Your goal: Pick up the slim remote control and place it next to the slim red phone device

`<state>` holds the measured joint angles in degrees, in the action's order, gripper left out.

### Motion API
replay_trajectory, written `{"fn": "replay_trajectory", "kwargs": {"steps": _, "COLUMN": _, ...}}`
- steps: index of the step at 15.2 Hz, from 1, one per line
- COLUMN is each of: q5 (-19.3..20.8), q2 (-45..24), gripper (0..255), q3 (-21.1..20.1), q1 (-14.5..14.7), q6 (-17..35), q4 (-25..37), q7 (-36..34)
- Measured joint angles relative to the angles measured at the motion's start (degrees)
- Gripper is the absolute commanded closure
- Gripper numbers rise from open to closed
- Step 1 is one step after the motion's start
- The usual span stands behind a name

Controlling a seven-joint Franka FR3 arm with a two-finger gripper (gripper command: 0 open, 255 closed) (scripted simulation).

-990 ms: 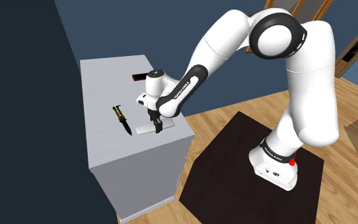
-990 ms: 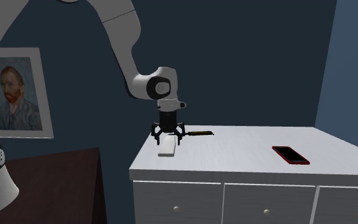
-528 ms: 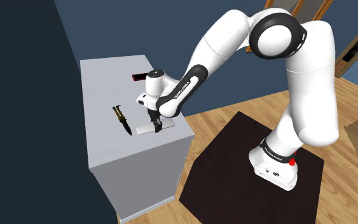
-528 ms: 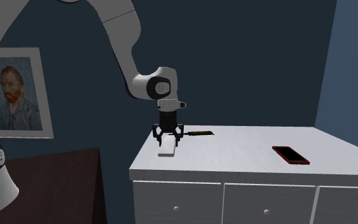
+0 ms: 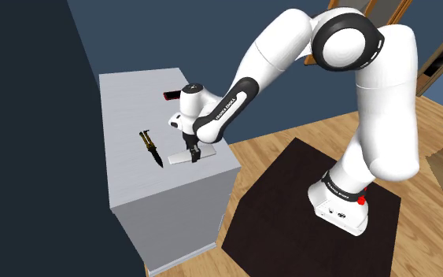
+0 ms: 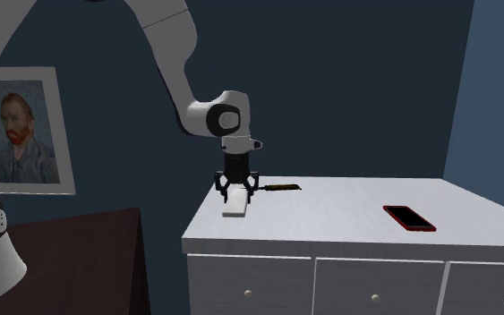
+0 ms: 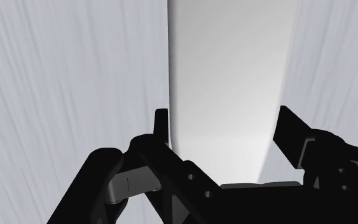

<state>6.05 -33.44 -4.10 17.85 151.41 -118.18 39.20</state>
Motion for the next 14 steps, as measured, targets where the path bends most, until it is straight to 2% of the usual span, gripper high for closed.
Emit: {"fn": "replay_trajectory", "kwargs": {"steps": 14, "q5": -1.33, "q2": 9.01, "gripper": 255, "q3": -1.1, "q1": -0.82, "q6": -7.47, "q4": -1.5, "q7": 1.01}}
